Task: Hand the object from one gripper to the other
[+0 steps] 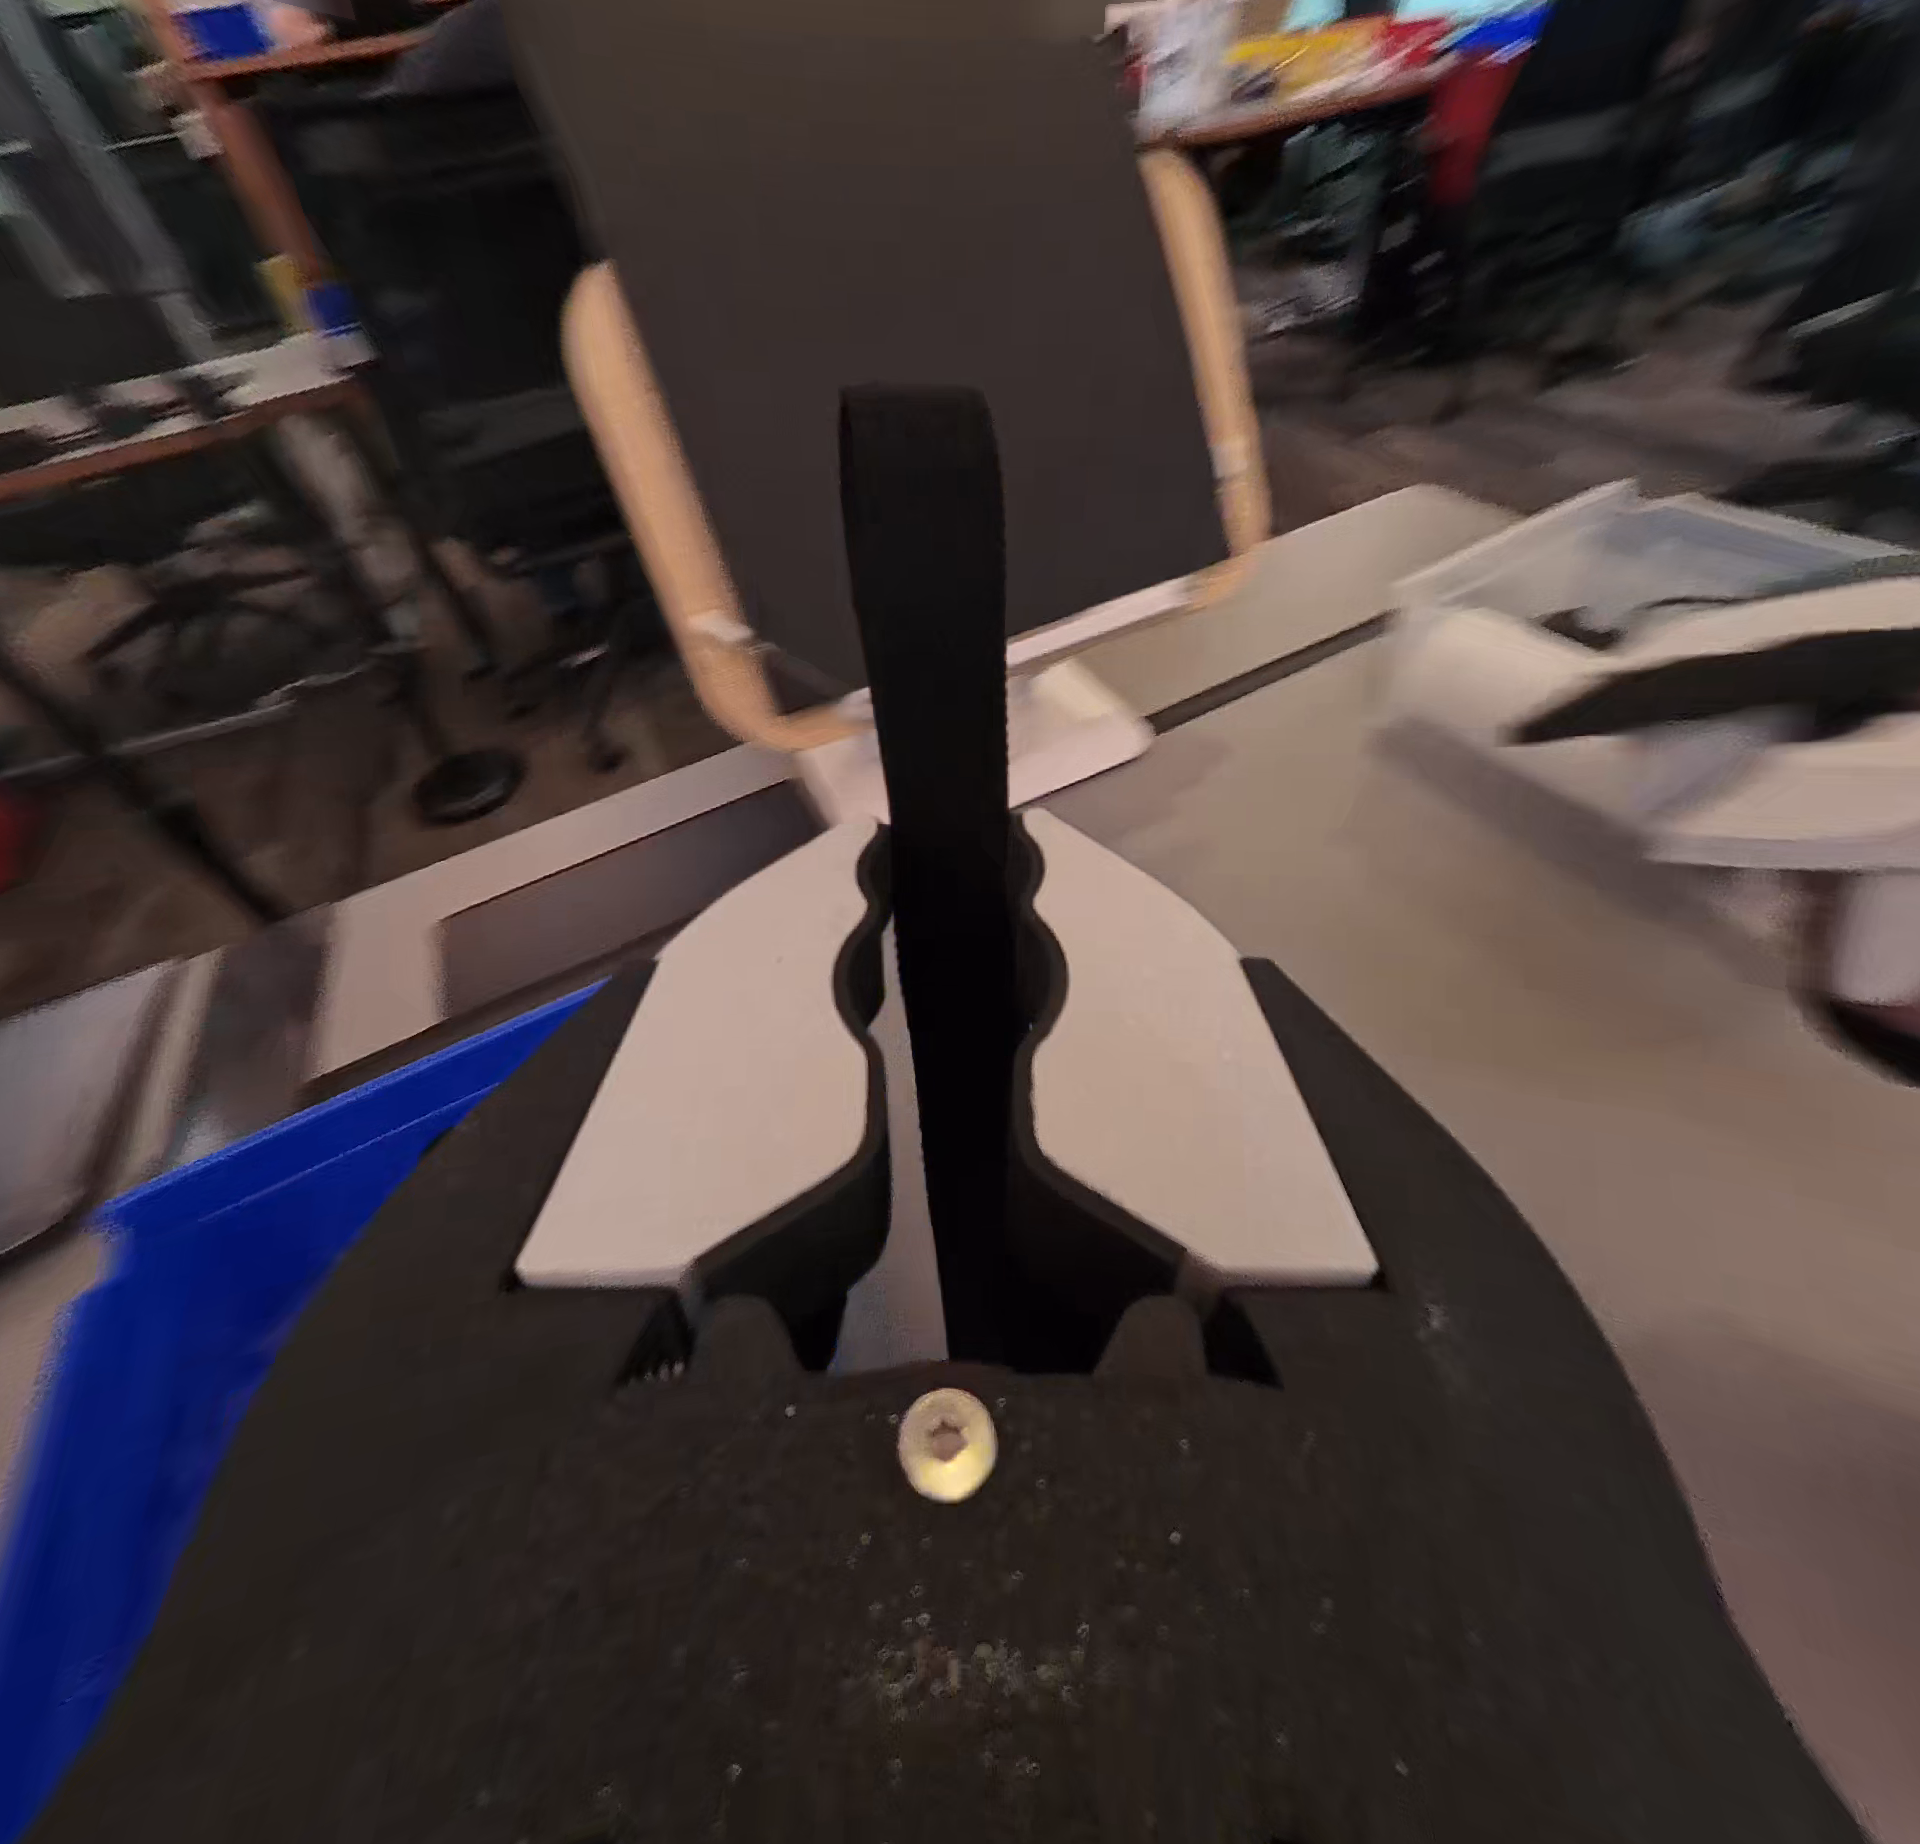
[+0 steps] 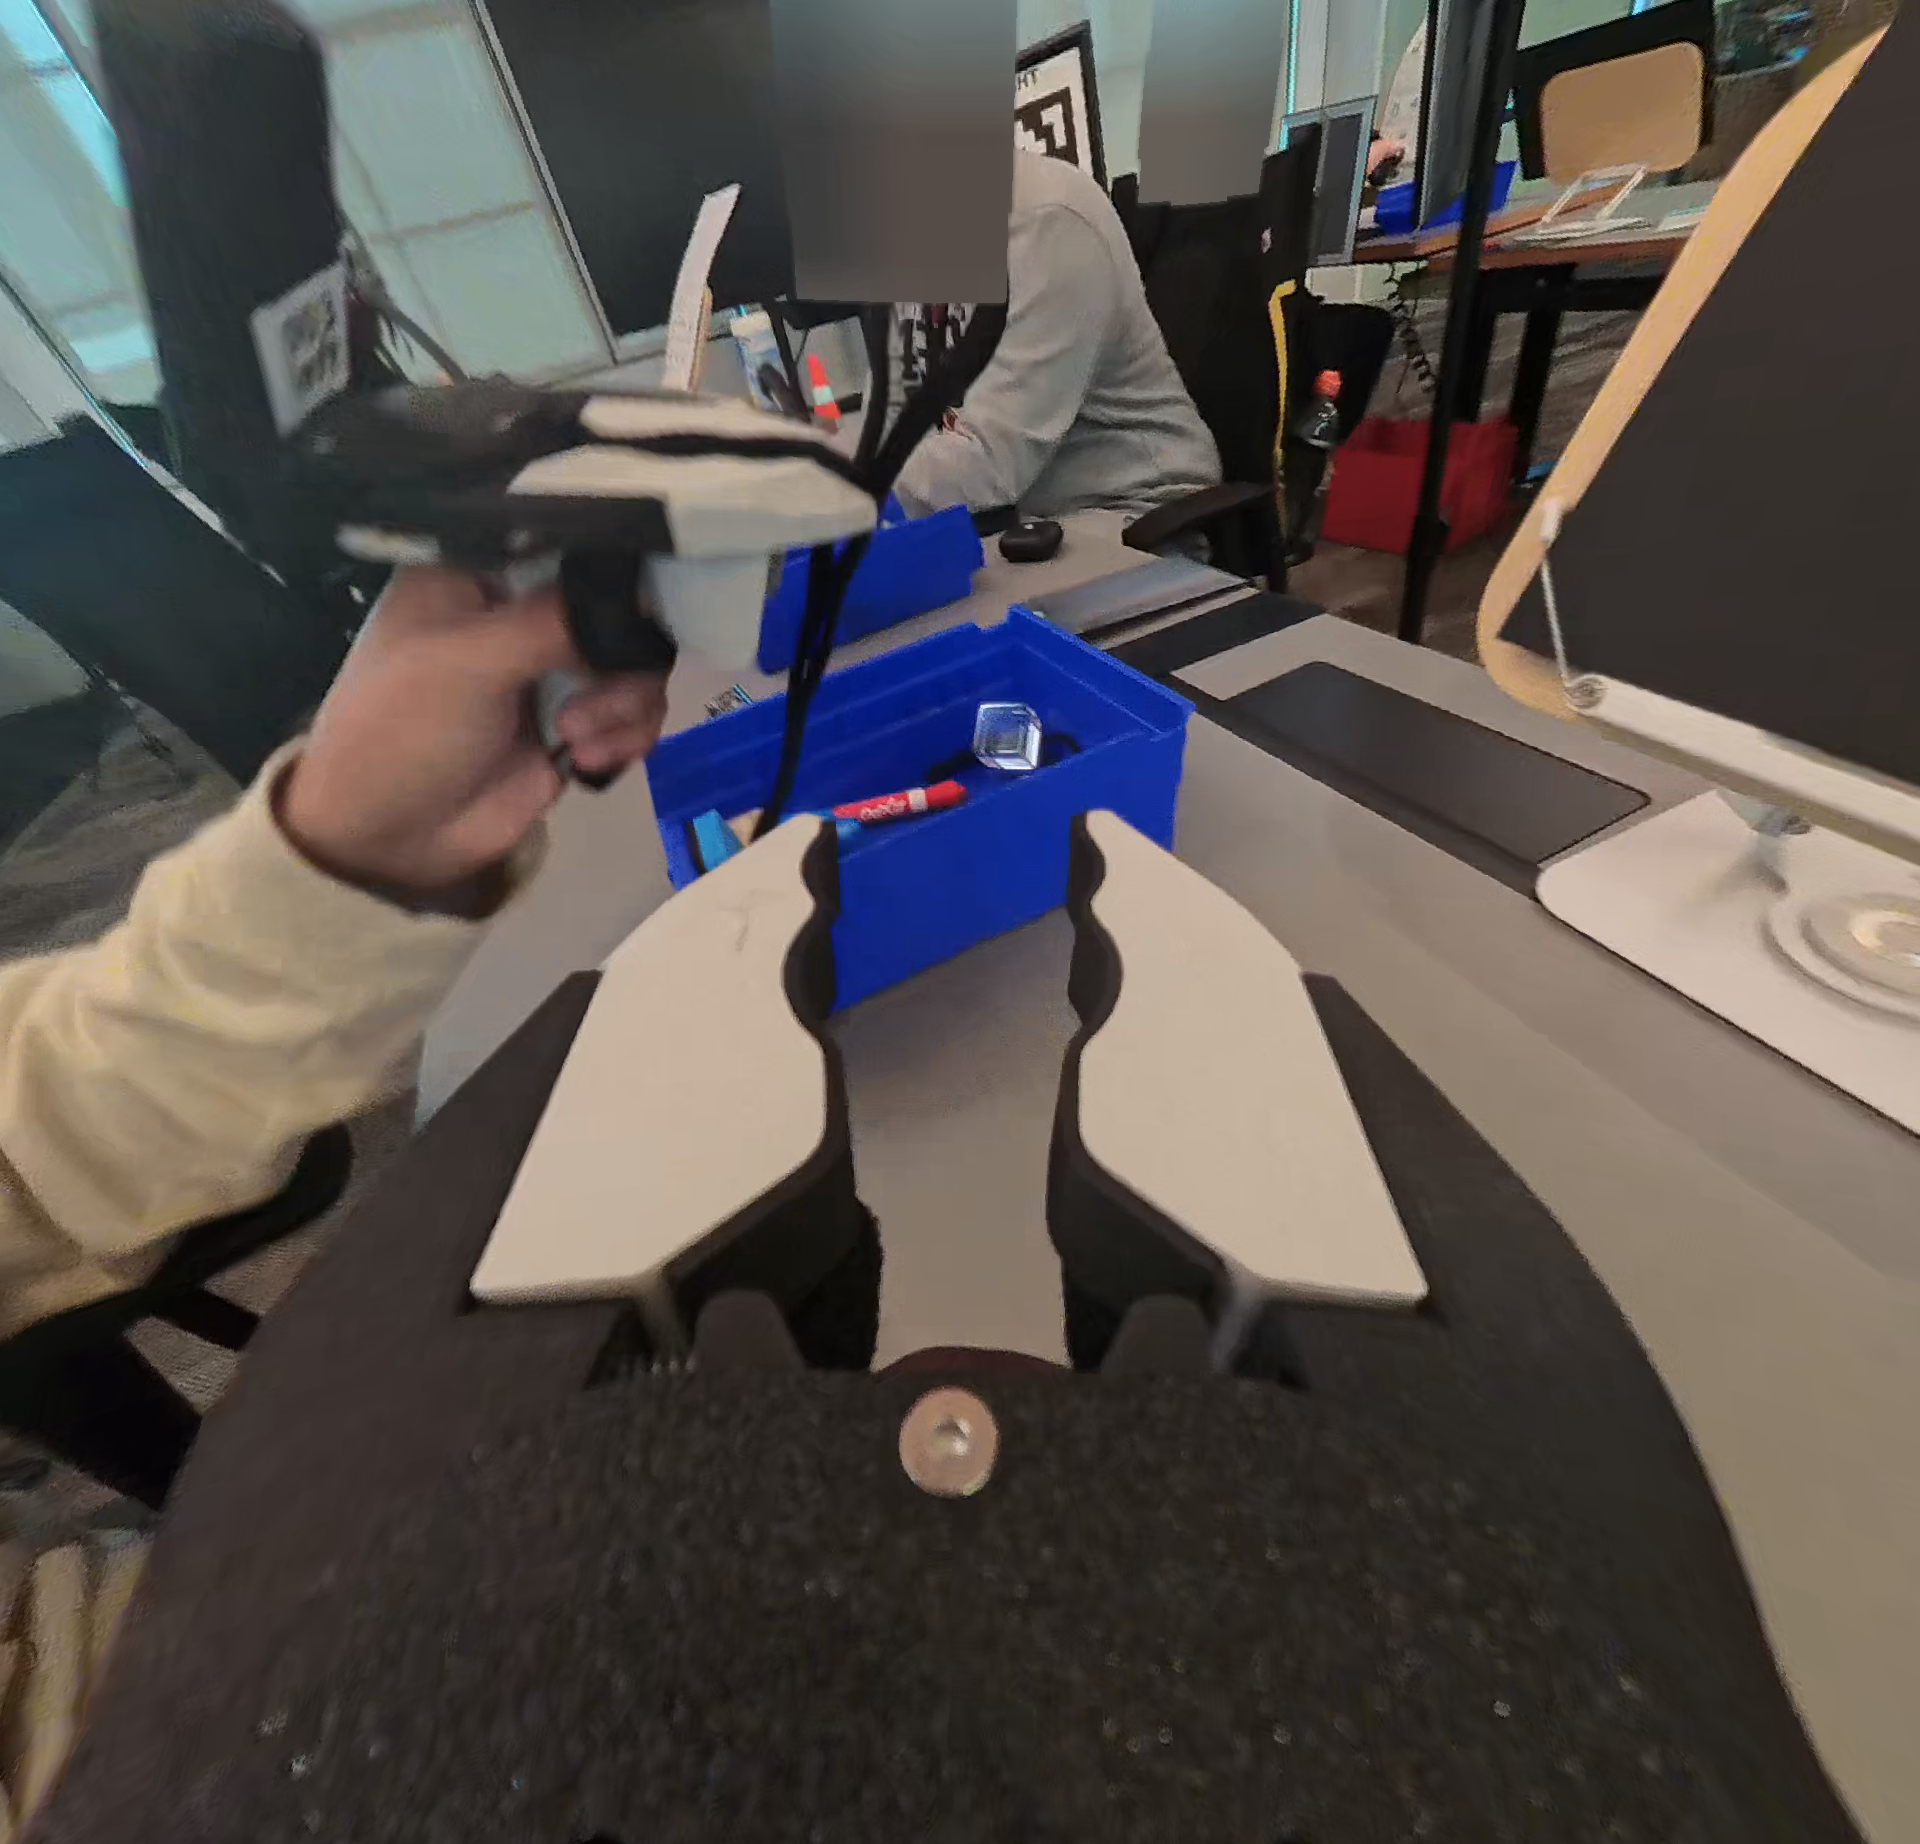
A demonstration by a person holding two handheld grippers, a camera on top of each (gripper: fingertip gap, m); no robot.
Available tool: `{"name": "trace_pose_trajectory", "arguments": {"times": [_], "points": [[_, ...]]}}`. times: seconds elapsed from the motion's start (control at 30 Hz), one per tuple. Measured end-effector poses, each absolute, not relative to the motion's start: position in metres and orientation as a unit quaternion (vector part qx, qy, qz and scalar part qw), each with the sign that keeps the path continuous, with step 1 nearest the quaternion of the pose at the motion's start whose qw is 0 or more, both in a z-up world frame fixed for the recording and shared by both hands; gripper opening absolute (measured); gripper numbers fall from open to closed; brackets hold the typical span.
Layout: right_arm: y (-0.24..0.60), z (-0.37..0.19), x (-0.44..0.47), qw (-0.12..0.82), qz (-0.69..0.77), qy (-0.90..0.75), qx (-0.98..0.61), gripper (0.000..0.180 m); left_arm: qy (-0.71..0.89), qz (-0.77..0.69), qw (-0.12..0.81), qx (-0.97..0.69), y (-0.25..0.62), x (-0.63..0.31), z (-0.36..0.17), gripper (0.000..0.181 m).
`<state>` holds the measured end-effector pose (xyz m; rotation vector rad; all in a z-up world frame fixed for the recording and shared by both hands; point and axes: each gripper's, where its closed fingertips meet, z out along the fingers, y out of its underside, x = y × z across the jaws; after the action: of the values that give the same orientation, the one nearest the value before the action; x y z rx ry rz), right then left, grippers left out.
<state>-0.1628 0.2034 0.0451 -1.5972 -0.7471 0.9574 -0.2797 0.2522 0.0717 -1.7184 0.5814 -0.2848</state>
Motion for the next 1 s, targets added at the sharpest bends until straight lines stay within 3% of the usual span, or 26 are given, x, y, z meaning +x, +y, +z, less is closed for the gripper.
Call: {"name": "trace_pose_trajectory", "arguments": {"times": [0.17, 0.33, 0.4, 0.43, 0.47, 0.7, 0.8, 0.93, 1.0], "points": [[0.203, 0.058, -0.167, 0.55, 0.44, -0.282, -0.652, 0.054, 0.315, -0.182, 0.616, -0.699, 0.203, -0.195, 0.059, 0.02], [0.196, 0.068, -0.153, 0.55, 0.459, -0.275, -0.641, 0.052, 0.352, -0.162, 0.625, -0.678, 0.184, -0.158, 0.046, 0.02], [0.193, 0.069, -0.149, 0.537, 0.478, -0.274, -0.639, 0.039, 0.366, -0.149, 0.622, -0.676, 0.181, -0.15, 0.039, 0.02], [0.19, 0.068, -0.148, 0.523, 0.484, -0.282, -0.643, 0.009, 0.369, -0.142, 0.62, -0.677, 0.18, -0.147, 0.035, 0.021], [0.192, 0.062, -0.145, 0.514, 0.473, -0.279, -0.659, 0.006, 0.372, -0.14, 0.618, -0.678, 0.18, -0.144, 0.031, 0.022], [0.194, 0.055, -0.133, 0.514, 0.438, -0.316, -0.666, 0.005, 0.391, -0.193, 0.564, -0.701, 0.164, -0.143, -0.002, 0.033], [0.187, 0.062, -0.121, 0.547, 0.418, -0.363, -0.628, 0.005, 0.4, -0.251, 0.512, -0.717, 0.148, -0.159, -0.032, 0.049], [0.179, 0.096, -0.095, 0.554, 0.551, -0.287, -0.554, 0.005, 0.332, -0.372, 0.478, -0.723, 0.128, -0.186, -0.073, 0.053], [0.178, 0.103, -0.088, 0.558, 0.587, -0.264, -0.524, 0.005, 0.289, -0.454, 0.467, -0.702, 0.124, -0.188, -0.065, 0.063]]}}
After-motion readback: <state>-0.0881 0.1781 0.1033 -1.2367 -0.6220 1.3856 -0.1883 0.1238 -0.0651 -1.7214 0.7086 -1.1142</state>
